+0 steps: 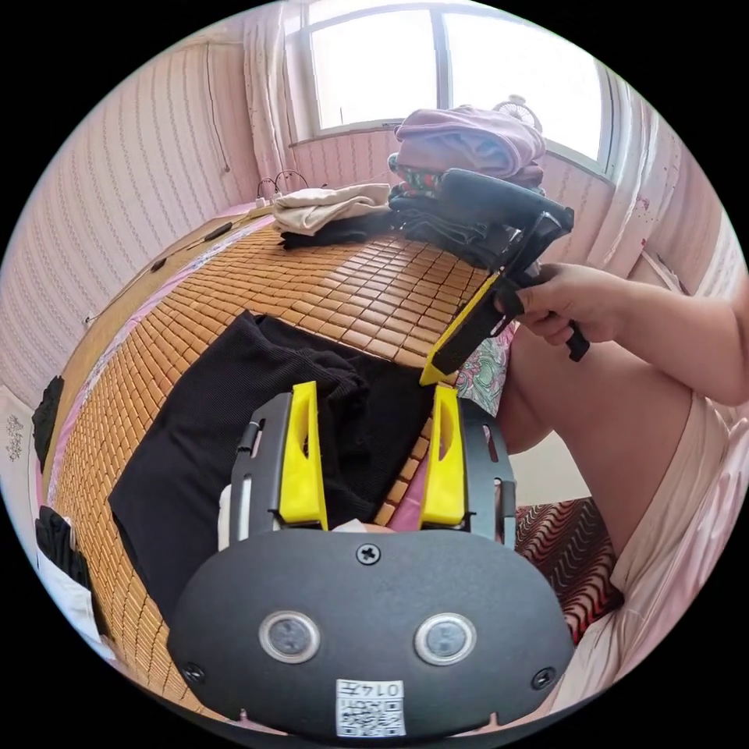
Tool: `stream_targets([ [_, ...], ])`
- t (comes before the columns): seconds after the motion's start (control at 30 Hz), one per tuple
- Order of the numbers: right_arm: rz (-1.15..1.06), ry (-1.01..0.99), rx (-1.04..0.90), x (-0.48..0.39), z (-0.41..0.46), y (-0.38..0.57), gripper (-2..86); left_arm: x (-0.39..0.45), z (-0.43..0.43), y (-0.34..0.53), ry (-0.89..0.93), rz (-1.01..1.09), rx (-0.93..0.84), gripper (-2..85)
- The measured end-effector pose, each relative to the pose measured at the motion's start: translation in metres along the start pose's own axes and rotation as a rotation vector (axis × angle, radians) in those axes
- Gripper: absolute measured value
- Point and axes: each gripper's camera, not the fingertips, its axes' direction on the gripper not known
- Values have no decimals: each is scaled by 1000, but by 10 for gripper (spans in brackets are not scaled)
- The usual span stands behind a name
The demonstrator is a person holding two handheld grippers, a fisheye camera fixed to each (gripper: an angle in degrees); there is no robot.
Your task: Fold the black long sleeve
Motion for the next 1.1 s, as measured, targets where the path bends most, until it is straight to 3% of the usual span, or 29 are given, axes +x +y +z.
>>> stream_targets([
  [0.07,-24,-114,129,-1,-23,10,17,-2,14,-6,63,-31,-42,206],
  [0.13,-52,-169,136,-4,-31,12,14,-5,26,-12,112,-63,-79,194],
  [0.3,-154,-201,81,-27,-36,14,18,-3,18,-13,89,-124,-74,68],
  [0.43,-119,-130,136,-24,-54,23,37,21,2,3,174,-5,-102,50],
  [0.57,76,109,224,-4,-70,25,110,42,-26,25,237,-1,-135,49],
  [0.67,173,135,243,3,-61,14,132,56,-59,32,186,50,-107,48],
  [0.73,169,98,204,2,-46,3,113,56,-68,37,189,30,-117,47],
  [0.8,148,138,166,-6,-37,-2,36,53,-79,46,171,-28,-95,46],
  [1.1,122,124,251,-59,-114,19,7,51,-151,53,150,-173,104,40],
])
